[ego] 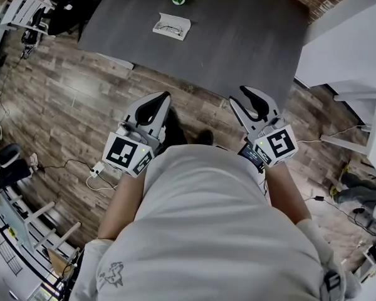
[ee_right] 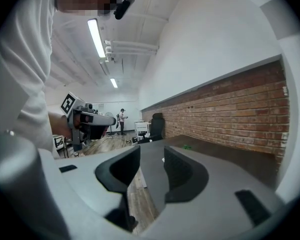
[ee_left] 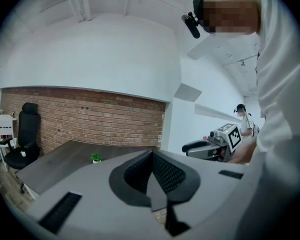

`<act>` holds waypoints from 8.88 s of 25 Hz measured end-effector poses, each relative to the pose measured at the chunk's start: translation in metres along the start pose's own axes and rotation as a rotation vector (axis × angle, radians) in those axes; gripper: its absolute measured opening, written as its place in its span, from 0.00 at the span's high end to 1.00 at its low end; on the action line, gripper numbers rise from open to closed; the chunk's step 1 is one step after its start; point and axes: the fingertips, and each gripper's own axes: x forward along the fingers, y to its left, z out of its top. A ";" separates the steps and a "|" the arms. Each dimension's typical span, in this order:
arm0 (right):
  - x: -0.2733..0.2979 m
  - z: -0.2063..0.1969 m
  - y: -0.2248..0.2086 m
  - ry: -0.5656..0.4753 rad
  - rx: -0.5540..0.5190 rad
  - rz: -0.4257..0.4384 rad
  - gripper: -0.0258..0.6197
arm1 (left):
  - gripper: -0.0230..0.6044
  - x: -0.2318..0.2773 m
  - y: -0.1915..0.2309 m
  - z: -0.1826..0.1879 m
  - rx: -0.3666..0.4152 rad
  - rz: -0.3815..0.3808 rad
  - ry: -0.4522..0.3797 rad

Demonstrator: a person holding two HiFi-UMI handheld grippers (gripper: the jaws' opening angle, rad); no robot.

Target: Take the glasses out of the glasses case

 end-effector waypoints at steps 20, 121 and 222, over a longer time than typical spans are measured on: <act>0.162 0.037 0.015 0.029 -0.012 -0.079 0.72 | 0.95 -0.002 0.173 0.028 -0.003 -0.089 -0.029; 0.460 -0.256 -0.107 0.936 -0.233 0.259 0.91 | 0.95 0.161 0.359 -0.128 -0.327 -0.050 0.309; 0.082 -0.036 0.012 0.195 -0.095 0.102 0.94 | 0.95 -0.001 0.060 -0.047 -0.079 -0.028 0.067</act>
